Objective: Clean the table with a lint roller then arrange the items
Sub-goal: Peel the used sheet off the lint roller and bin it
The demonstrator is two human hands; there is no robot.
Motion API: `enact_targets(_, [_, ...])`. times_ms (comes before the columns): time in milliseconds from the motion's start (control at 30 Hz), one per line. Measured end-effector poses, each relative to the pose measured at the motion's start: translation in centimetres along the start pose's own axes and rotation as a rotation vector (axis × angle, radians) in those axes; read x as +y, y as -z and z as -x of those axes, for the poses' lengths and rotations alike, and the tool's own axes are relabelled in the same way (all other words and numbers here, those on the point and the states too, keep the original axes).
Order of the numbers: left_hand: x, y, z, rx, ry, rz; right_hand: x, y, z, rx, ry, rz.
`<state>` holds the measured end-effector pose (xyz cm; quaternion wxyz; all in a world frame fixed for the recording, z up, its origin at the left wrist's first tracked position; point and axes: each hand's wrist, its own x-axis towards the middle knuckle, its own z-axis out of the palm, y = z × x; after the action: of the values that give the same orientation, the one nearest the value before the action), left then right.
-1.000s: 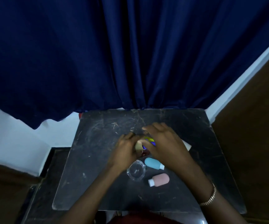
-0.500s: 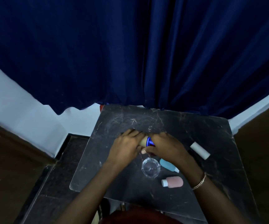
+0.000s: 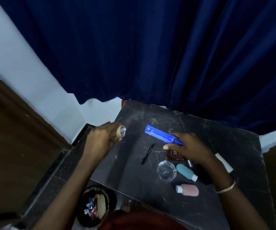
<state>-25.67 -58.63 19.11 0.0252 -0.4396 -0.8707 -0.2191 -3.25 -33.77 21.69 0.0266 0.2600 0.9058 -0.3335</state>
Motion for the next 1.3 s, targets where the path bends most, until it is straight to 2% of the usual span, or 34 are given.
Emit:
enact_targets(267, [-2.8,-0.4,4.5,0.012,0.176,0.176,-2.6,-4.6,-2.0,0.003,0.046,-0.079])
enact_targets(433, [-5.9,0.5,7.9,0.116,0.482,0.542,-5.2,-9.8,-3.9,-0.093,0.043,-0.321])
enact_targets(500, [-6.6,0.9,9.3,0.143,0.584,0.614,-6.3,-12.1,-4.4,-0.131,0.02,-0.397])
enact_targets(733, [-11.3,1.4,16.4,0.275,0.85,0.651,-11.9,-21.5,-5.4,-0.345,0.008,-0.552])
enact_targets(933, [-13.8,0.4,22.8,0.344,1.049,0.63,-15.6,-30.4,-4.8,-0.458,-0.025,-0.553])
enact_targets(1067, [-15.3,-1.8,26.8,0.35,1.165,0.623,-17.2,-36.2,-3.9,-0.541,-0.044,-0.537])
enact_targets(1300, [-18.8,-6.9,31.1,0.301,1.272,0.621,-16.4,-45.3,-4.0,-0.581,-0.131,-0.526])
